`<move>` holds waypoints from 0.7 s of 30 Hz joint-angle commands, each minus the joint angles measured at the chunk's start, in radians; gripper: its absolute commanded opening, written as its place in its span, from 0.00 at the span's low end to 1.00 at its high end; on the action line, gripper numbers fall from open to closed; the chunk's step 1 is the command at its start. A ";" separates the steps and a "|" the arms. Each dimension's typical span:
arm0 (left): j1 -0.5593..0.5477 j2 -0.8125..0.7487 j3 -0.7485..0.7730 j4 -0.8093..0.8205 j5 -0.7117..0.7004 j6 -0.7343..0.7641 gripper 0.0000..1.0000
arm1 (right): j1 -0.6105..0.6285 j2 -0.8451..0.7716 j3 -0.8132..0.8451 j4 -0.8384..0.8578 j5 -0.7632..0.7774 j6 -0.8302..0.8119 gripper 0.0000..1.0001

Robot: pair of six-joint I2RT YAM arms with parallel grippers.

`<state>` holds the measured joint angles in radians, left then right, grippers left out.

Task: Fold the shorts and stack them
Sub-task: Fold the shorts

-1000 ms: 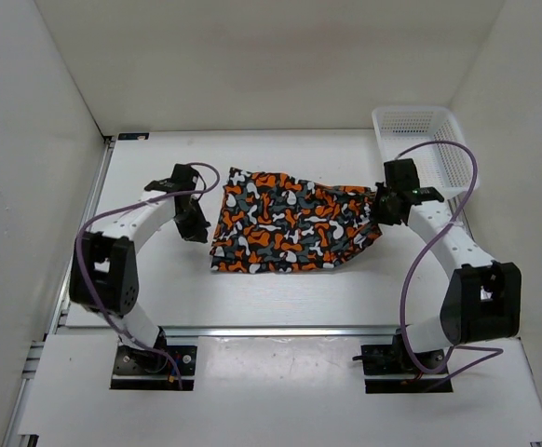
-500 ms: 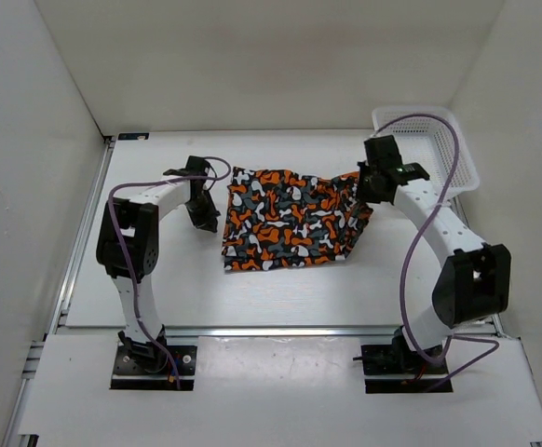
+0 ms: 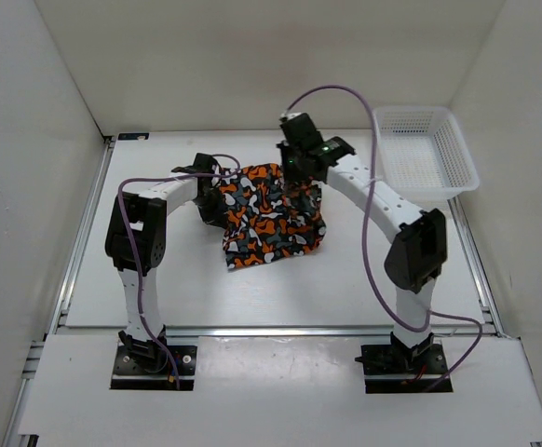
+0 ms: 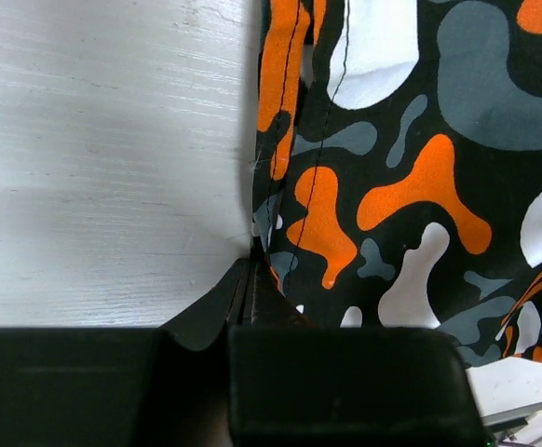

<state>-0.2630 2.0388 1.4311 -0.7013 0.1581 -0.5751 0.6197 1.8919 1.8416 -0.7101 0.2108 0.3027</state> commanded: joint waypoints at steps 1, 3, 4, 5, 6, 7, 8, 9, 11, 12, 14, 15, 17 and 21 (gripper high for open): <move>0.004 0.014 -0.014 0.014 0.014 0.018 0.10 | 0.095 0.096 0.135 -0.043 0.012 -0.014 0.00; 0.013 0.014 -0.023 0.014 0.014 0.018 0.10 | 0.129 0.176 0.223 -0.063 0.010 -0.004 0.00; 0.013 0.014 -0.023 0.014 0.014 0.018 0.10 | 0.129 0.199 0.247 -0.063 0.010 0.006 0.00; 0.013 0.014 -0.032 0.014 0.014 0.018 0.10 | 0.144 0.238 0.269 -0.063 -0.008 0.006 0.00; 0.022 0.005 -0.041 0.014 0.014 0.018 0.10 | 0.158 0.255 0.306 -0.063 -0.033 0.016 0.00; 0.022 0.004 -0.041 0.014 0.014 0.018 0.10 | 0.158 0.272 0.321 -0.063 -0.050 0.016 0.00; 0.022 -0.005 -0.052 0.014 0.014 0.018 0.10 | 0.170 0.303 0.338 -0.063 -0.059 0.016 0.00; 0.033 -0.005 -0.052 0.014 0.014 0.018 0.10 | 0.184 0.317 0.352 -0.063 -0.059 0.016 0.00; 0.042 -0.005 -0.061 0.023 0.014 0.027 0.10 | 0.195 0.349 0.375 -0.063 -0.073 0.016 0.00; 0.042 -0.014 -0.061 0.023 0.014 0.027 0.10 | 0.195 0.360 0.375 -0.063 -0.085 0.025 0.00; 0.053 -0.014 -0.061 0.023 0.014 0.027 0.10 | 0.195 0.381 0.375 -0.063 -0.099 0.035 0.00; 0.053 -0.014 -0.061 0.023 0.014 0.027 0.10 | 0.195 0.381 0.375 -0.063 -0.099 0.045 0.00; 0.062 -0.025 -0.070 0.023 0.014 0.037 0.10 | 0.195 0.392 0.375 -0.051 -0.109 0.055 0.00; 0.071 -0.055 -0.080 0.023 0.014 0.037 0.10 | 0.195 0.401 0.366 -0.008 -0.189 0.065 0.15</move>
<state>-0.2081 2.0212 1.3842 -0.6613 0.2276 -0.5694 0.8124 2.2879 2.1639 -0.7574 0.1081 0.3515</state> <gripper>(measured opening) 0.108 0.126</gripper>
